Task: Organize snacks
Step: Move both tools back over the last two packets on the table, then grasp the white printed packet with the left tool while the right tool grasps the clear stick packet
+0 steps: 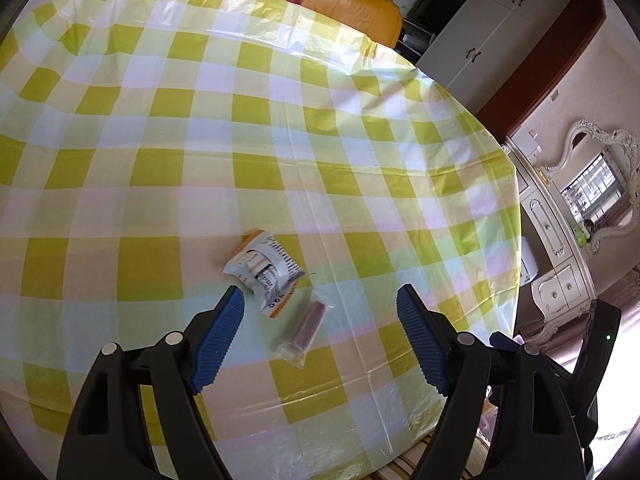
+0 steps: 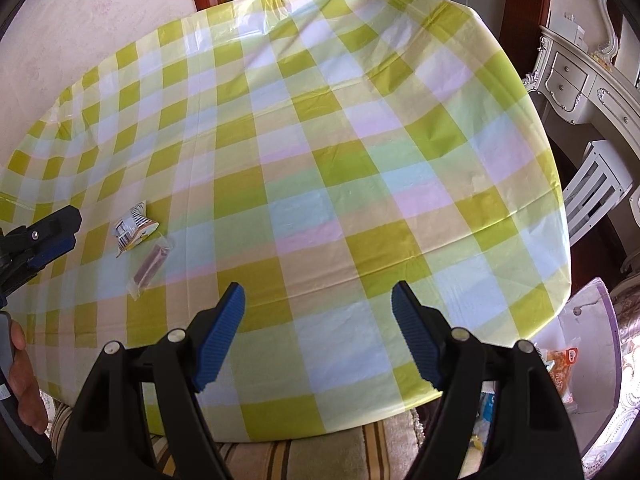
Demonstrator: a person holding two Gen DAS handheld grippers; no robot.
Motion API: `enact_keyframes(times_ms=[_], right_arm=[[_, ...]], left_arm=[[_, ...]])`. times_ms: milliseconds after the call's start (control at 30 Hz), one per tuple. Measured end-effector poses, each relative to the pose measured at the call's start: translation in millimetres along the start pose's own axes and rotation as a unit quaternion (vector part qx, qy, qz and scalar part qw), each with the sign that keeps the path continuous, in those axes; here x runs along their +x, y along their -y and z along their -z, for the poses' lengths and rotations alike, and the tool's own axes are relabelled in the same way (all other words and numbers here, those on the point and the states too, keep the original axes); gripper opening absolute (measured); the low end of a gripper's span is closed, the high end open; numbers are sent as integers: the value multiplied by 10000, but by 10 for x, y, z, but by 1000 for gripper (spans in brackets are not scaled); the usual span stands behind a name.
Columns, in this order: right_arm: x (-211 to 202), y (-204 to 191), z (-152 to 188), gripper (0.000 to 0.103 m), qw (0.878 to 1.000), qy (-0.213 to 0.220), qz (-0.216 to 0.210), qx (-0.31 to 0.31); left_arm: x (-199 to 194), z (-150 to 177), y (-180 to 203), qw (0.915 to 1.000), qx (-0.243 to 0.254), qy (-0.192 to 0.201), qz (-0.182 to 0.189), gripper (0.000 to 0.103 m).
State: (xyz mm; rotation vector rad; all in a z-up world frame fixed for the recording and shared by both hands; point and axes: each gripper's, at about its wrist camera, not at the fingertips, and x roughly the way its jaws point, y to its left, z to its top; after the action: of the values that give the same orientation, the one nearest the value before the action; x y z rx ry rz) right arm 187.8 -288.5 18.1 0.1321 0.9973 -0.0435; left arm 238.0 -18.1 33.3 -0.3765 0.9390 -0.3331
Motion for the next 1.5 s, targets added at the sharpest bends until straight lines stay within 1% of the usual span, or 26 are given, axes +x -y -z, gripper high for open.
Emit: enact_keyframes(times_ms=[167, 200, 267, 300, 367, 433, 533, 567, 600, 667, 700, 733, 800, 867, 933, 967, 1000, 1033, 1100, 1200, 1333, 1500], right_arm=[[92, -135, 5, 76, 9997, -89, -211, -120], [111, -169, 7, 76, 9995, -124, -257, -145], [138, -255, 15, 76, 9990, -167, -359, -227], [147, -309, 21, 76, 9986, -182, -415, -282], [163, -429, 32, 76, 9976, -203, -517, -403], [188, -540, 44, 76, 9966, -236, -611, -508], [217, -663, 53, 76, 9954, -269, -695, -605], [223, -687, 52, 76, 9951, -273, -710, -627], [230, -709, 52, 76, 9949, -278, -717, -646], [238, -740, 51, 76, 9945, -306, -752, -667], [237, -748, 51, 76, 9943, -310, -762, -675], [236, -755, 50, 76, 9942, -310, -769, -685], [239, -760, 50, 76, 9940, -315, -782, -696], [252, -762, 49, 76, 9940, -337, -786, -690], [270, -771, 46, 76, 9940, -355, -781, -685], [279, -781, 44, 76, 9939, -360, -777, -696], [286, -794, 43, 76, 9939, -361, -769, -708], [294, -807, 40, 76, 9938, -362, -769, -713], [322, -841, 28, 76, 9938, -367, -764, -713], [380, -916, 8, 76, 9939, -381, -754, -703], [442, -1081, -7, 76, 9947, -337, -691, -687], [550, -1294, -33, 76, 9960, -325, -596, -581]], left_arm=[[-8, -60, -475, 9971, -745, 106, -84, 75], [6, -67, -544, 9966, -814, 96, -127, 75], [48, -76, -624, 9965, -798, 50, -259, 75], [65, -82, -620, 9972, -672, 56, -319, 75], [106, -101, -532, 9988, -167, 24, -466, 75], [201, -110, -425, 9981, 305, -148, -523, 75], [338, -121, -323, 9974, 498, -294, -431, 76], [387, -122, -263, 9964, 658, -319, -421, 76], [440, -118, -189, 9940, 912, -341, -498, 76], [539, -104, -41, 9843, 1530, -386, -793, 77], [583, -95, 9, 9794, 1788, -428, -839, 80], [627, -97, 30, 9759, 1962, -477, -824, 81], [729, -112, 23, 9706, 2160, -610, -866, 81], [842, -105, 19, 9653, 2360, -786, -795, 81], [957, -100, -3, 9607, 2463, -913, -895, 78], [989, -97, -16, 9593, 2486, -928, -966, 68], [980, -107, -18, 9593, 2511, -870, -956, 57], [966, -122, -27, 9603, 2481, -855, -946, 51], [941, -160, -78, 9654, 2319, -858, -827, 47], [905, -163, -121, 9695, 2179, -806, -778, 44], [794, -184, -222, 9769, 1844, -628, -875, 43], [544, -279, -506, 9872, 1091, -274, -1131, 43]])
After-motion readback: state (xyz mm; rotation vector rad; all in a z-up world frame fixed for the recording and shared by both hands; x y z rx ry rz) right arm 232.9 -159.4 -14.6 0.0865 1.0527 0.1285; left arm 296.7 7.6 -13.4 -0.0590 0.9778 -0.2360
